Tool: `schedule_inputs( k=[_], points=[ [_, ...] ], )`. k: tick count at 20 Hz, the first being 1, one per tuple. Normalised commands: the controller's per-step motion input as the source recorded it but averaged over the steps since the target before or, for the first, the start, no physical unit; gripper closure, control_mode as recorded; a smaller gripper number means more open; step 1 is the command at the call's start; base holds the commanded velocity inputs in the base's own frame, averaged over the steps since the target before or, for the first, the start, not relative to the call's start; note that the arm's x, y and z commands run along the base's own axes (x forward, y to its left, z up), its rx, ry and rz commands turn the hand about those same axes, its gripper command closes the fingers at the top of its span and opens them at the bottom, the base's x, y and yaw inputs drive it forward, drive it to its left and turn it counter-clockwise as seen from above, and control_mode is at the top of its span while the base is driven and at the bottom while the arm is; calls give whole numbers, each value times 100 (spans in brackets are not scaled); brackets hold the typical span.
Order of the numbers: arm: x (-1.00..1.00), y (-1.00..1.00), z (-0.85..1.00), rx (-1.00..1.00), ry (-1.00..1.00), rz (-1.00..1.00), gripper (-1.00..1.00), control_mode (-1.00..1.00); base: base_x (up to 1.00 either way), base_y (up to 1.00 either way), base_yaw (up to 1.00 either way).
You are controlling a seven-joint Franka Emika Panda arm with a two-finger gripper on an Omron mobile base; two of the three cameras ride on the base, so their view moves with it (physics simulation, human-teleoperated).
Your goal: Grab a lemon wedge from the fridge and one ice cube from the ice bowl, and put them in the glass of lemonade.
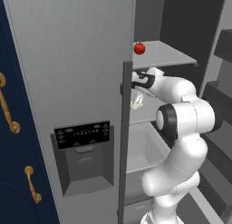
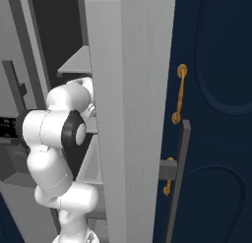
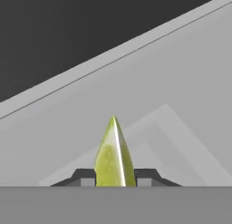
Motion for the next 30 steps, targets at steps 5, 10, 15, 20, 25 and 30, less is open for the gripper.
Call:
schedule_inputs(
  k=[5,10,15,20,25,30],
  points=[
    [-48,-31,0,0,0,-25,100,-100,0,0,0],
    [-38,-2,9,0,5,-36,100,-100,0,0,0],
    [-28,-6,34,0,15,-42,100,-100,0,0,0],
    [-40,-22,28,1,8,-40,100,-100,0,0,0],
    [-58,-4,49,0,0,-16,100,-100,0,0,0],
    [-94,-17,47,0,-1,-14,100,-100,0,0,0]
  ],
)
